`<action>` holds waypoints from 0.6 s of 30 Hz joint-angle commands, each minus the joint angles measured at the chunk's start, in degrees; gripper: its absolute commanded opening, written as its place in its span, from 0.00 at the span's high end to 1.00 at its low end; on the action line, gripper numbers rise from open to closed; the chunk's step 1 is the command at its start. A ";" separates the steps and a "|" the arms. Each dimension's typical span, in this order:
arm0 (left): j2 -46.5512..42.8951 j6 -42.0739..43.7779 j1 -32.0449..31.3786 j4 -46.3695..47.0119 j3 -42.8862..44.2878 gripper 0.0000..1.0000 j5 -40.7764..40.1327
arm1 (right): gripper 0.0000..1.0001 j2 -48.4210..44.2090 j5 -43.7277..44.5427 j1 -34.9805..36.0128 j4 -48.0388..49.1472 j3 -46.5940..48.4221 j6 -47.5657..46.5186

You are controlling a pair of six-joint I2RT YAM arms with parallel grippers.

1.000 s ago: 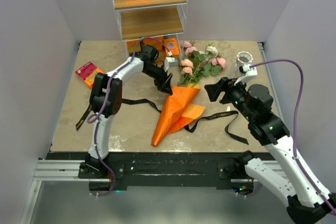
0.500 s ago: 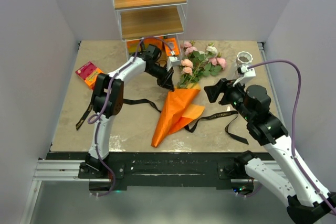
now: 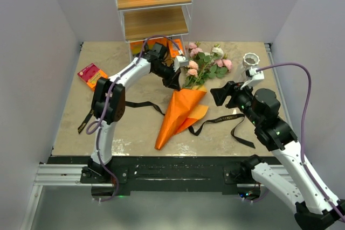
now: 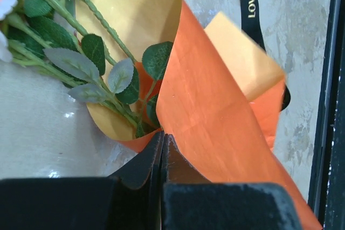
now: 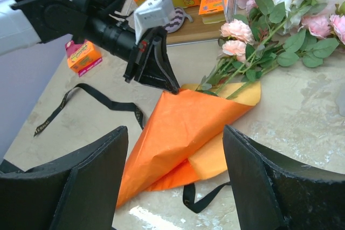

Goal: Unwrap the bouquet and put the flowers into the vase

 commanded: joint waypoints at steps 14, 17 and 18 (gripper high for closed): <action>-20.50 -10.61 -10.87 1.18 1.62 0.70 -6.02 | 0.26 -2.92 -0.03 -0.13 -0.50 1.27 0.16; -21.55 -11.49 -11.66 1.27 -0.05 0.19 -6.36 | 0.23 -2.92 0.24 -0.13 -0.59 1.44 0.16; -21.90 -11.84 -11.49 1.27 -0.41 0.08 -7.06 | 0.22 -2.92 0.33 -0.13 -0.68 1.44 0.16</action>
